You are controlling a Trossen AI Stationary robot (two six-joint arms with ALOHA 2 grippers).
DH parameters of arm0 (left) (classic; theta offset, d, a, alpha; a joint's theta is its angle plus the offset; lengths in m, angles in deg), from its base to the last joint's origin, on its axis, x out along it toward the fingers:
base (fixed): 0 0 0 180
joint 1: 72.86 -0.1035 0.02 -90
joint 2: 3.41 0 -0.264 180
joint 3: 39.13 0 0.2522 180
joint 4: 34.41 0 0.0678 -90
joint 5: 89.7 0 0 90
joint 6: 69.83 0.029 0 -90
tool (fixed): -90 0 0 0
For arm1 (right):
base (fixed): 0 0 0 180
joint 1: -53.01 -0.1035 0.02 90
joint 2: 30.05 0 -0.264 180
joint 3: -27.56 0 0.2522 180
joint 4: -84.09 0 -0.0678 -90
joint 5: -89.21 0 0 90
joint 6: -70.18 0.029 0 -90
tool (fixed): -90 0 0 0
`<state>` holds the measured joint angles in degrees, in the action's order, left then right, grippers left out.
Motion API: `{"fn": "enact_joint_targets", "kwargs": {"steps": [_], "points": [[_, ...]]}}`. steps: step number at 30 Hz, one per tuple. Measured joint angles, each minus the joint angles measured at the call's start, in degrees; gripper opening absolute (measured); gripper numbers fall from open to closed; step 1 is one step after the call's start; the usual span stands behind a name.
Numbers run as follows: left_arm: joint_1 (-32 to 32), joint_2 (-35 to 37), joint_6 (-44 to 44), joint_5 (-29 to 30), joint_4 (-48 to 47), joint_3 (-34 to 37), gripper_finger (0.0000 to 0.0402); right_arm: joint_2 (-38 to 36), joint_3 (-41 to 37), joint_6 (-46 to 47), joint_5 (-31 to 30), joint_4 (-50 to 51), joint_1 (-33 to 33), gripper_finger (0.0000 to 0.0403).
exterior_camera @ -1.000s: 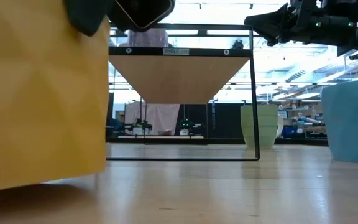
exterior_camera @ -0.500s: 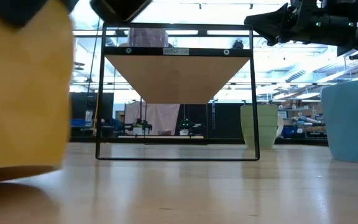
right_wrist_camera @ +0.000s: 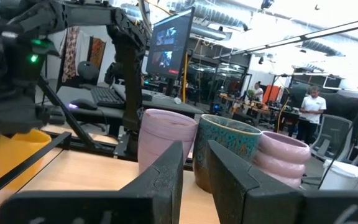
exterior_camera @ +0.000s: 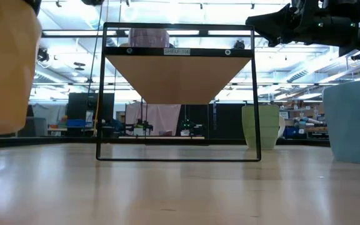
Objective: Place coffee mugs
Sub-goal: Put the yellow mug on the shelf
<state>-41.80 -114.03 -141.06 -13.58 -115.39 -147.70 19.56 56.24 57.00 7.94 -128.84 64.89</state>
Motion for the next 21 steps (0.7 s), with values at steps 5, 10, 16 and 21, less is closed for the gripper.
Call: {"fn": "enact_joint_targets", "kwargs": {"steps": [5,10,16,21], "points": [[0.6,3.3,3.9,0.9,-0.9,0.0,0.0038,0.0,0.0,0.1,0.0,0.7,0.0,0.0077],[1.2,6.6,9.7,1.1,-2.5,0.0,0.0038,0.0,0.0,0.3,0.0,1.2,0.0,0.0077],[1.3,10.6,15.1,1.6,-8.9,0.0,0.0038,0.0,0.0,1.1,0.0,1.5,0.0,0.0077],[0.5,13.2,19.8,3.6,-14.4,-0.1,0.0037,0.0,0.0,1.3,0.0,1.7,0.0,0.0077]]}}
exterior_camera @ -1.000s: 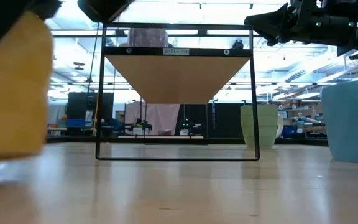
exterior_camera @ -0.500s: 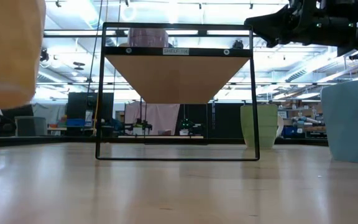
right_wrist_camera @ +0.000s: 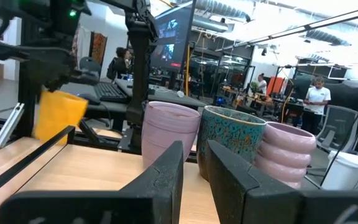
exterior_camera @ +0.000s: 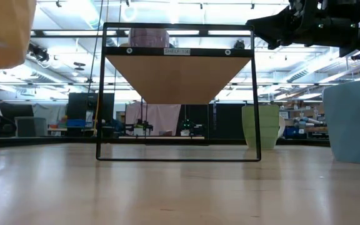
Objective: Place coffee mugs
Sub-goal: Put the yellow mug on the shelf
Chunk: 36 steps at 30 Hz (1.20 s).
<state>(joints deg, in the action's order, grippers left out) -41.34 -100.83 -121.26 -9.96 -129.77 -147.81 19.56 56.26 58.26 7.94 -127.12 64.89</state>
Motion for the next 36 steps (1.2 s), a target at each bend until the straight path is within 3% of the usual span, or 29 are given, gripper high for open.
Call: {"fn": "enact_joint_targets", "kwargs": {"steps": [7,16,22,29,36], "points": [[-3.4,2.7,1.5,5.2,-7.0,-2.4,0.0032,0.0,0.0,1.0,0.0,1.1,0.0,0.0077],[-7.7,2.7,13.5,15.6,-8.3,-12.7,0.0032,0.0,0.0,2.2,0.0,2.8,-0.1,0.0077],[-10.4,2.6,19.8,20.9,-8.4,-14.5,0.0032,0.0,0.0,3.2,0.3,4.0,-0.1,0.0077],[-13.4,0.7,25.3,22.3,-4.7,-14.8,0.0032,0.0,0.0,4.5,0.5,4.7,-0.1,0.0077],[-15.5,-4.3,27.2,17.8,-5.7,-19.7,0.0032,0.0,0.0,4.9,1.9,4.8,-0.7,0.0077]]}}
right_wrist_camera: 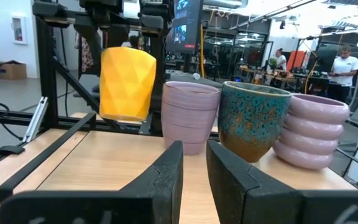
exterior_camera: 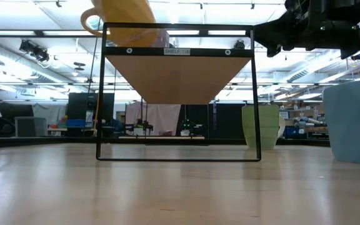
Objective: Place coffee mugs
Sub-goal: Put the yellow mug on the shelf
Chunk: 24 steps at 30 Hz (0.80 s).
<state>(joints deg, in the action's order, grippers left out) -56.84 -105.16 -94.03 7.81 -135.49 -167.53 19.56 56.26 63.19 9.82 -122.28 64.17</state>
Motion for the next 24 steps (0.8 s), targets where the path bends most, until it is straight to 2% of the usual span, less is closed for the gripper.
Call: {"fn": "enact_joint_targets", "kwargs": {"steps": [11,24], "points": [[-0.5,-7.6,0.9,-2.3,-2.6,-11.5,0.0032,0.0,0.0,-0.1,-0.2,-0.2,-0.6,0.0077],[-2.5,-9.3,-0.6,-2.4,-2.8,-10.5,0.0036,0.0,0.0,-0.2,-0.4,-0.1,-0.6,0.0077]]}}
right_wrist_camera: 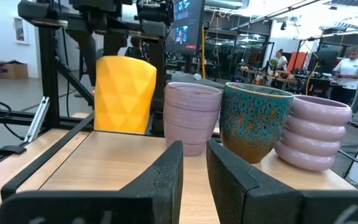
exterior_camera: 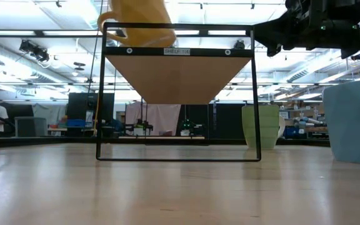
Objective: Place coffee mugs
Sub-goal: Put the yellow mug on the shelf
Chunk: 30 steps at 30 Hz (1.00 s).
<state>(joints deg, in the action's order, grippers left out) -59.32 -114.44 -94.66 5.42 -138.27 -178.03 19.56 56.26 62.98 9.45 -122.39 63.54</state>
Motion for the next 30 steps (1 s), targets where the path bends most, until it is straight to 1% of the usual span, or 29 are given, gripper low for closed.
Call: {"fn": "enact_joint_targets", "kwargs": {"steps": [8,18,25,30], "points": [[-0.6,-2.2,0.1,-2.5,0.1,0.0,0.0035,0.0,0.0,0.1,0.1,-0.1,0.0,0.0077],[-0.6,-2.5,0.1,-2.8,0.2,-0.1,0.0037,0.0,0.0,0.2,0.3,-0.1,-0.1,0.0077],[-0.6,-2.6,1.5,-2.0,0.2,0.0,0.0061,0.0,0.0,0.2,0.3,-0.1,-0.1,0.0077],[-0.6,-2.7,1.6,-0.1,0.0,0.1,0.0085,0.0,0.0,0.2,0.3,0.0,-0.1,0.0077]]}}
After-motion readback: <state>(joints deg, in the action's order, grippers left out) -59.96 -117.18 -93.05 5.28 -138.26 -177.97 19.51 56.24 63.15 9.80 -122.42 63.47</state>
